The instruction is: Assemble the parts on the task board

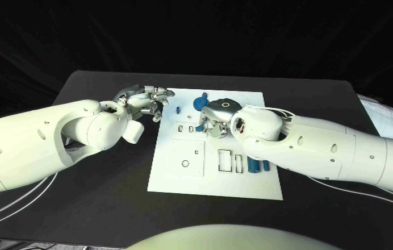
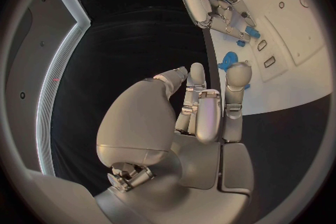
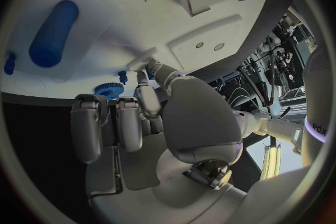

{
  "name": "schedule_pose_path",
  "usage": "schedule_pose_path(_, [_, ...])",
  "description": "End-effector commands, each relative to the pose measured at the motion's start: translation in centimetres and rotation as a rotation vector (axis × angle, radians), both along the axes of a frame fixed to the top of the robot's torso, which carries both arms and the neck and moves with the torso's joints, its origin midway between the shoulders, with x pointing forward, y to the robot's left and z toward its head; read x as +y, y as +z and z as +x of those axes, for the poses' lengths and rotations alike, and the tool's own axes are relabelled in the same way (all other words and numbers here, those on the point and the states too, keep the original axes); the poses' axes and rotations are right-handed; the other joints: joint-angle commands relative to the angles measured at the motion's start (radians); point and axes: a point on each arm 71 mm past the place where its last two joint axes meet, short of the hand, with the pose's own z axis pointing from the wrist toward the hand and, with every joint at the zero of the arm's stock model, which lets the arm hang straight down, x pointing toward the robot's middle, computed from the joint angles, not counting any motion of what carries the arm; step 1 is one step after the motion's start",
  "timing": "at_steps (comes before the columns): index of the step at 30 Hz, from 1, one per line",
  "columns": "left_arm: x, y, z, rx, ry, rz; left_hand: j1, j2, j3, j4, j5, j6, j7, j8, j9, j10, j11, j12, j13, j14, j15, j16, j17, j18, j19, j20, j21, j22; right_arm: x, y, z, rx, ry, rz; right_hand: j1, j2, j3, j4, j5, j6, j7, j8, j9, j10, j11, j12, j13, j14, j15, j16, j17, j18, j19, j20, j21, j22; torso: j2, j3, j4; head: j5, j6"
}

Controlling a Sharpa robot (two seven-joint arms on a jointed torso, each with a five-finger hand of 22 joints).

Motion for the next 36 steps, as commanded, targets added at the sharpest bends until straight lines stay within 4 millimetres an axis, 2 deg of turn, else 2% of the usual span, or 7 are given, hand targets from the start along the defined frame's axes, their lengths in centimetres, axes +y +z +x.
schedule_pose_path(1, [-0.17,0.01,-0.02,-0.004,-0.014,0.004,0.008,0.005,-0.001,-0.007,0.002,0.005,0.006,-0.002,-0.001,-0.007,0.001,-0.002,-0.001,-0.003,0.005,-0.002,0.033,0.019,0.002,-0.001,-0.003,-0.001,-0.21,-0.25,0.05,0.035,-0.012,0.033,-0.013,-0.001,-0.005,0.003,-0.005,-0.005,0.002,-0.001,0.001,-0.002,0.000,0.001,0.002,0.084,0.007,0.006,0.149,0.005,0.005,0.009,-0.003,0.081,0.000,-0.0007,-0.0002,0.000,-0.001])
schedule_pose_path(10, [-0.20,-0.06,-0.03,0.004,-0.017,0.004,0.008,0.005,-0.001,-0.007,0.002,0.005,0.006,-0.002,-0.001,-0.007,0.001,-0.002,-0.001,-0.003,0.005,-0.002,0.033,0.019,0.002,-0.001,-0.003,-0.001,-0.58,-0.26,0.31,0.066,-0.026,0.101,-0.010,0.004,-0.004,0.007,-0.004,0.001,0.001,0.002,0.003,0.005,0.000,0.013,0.011,0.085,0.007,0.009,0.153,0.003,0.009,0.010,0.001,0.088,0.000,-0.0011,0.0002,-0.001,-0.002])
schedule_pose_path(16, [-0.20,-0.12,-0.04,0.004,-0.021,0.010,0.008,0.005,-0.001,-0.007,0.002,0.005,0.006,-0.002,-0.001,-0.007,0.001,-0.002,-0.001,-0.003,0.005,-0.002,0.033,0.019,0.002,-0.001,-0.003,-0.001,-0.67,-0.32,0.26,0.075,-0.020,0.130,-0.010,0.003,-0.006,0.007,-0.004,0.006,0.001,0.004,0.004,0.010,-0.001,0.021,0.016,0.085,0.008,0.009,0.153,0.003,0.010,0.010,0.002,0.090,0.000,0.0001,0.0000,0.001,-0.003])
schedule_pose_path(26, [-0.25,-0.18,-0.06,0.007,-0.027,0.014,0.008,0.005,-0.002,-0.007,0.002,0.003,0.006,-0.003,-0.002,-0.008,0.002,-0.002,-0.002,-0.002,0.005,-0.001,0.033,0.019,0.002,-0.001,-0.004,-0.001,-0.49,-0.36,0.07,0.077,-0.008,0.153,-0.009,0.002,-0.007,0.007,-0.003,0.008,0.001,0.004,0.004,0.011,-0.001,0.025,0.018,0.085,0.008,0.009,0.154,0.003,0.010,0.010,0.002,0.090,0.000,-0.0010,0.0011,0.000,-0.004])
schedule_pose_path(36, [-0.31,-0.23,-0.08,0.010,-0.032,0.016,0.008,0.005,-0.002,-0.007,0.002,0.003,0.006,-0.003,-0.002,-0.008,0.002,-0.002,-0.002,-0.002,0.005,-0.001,0.033,0.019,0.002,-0.001,-0.004,-0.001,-0.40,-0.40,0.24,0.073,-0.010,0.158,0.001,0.014,-0.003,0.007,-0.002,0.024,-0.002,0.009,0.006,0.017,-0.003,0.035,0.024,0.085,0.006,0.010,0.156,0.002,0.012,0.010,0.004,0.093,0.000,-0.0013,0.0004,-0.001,-0.005])
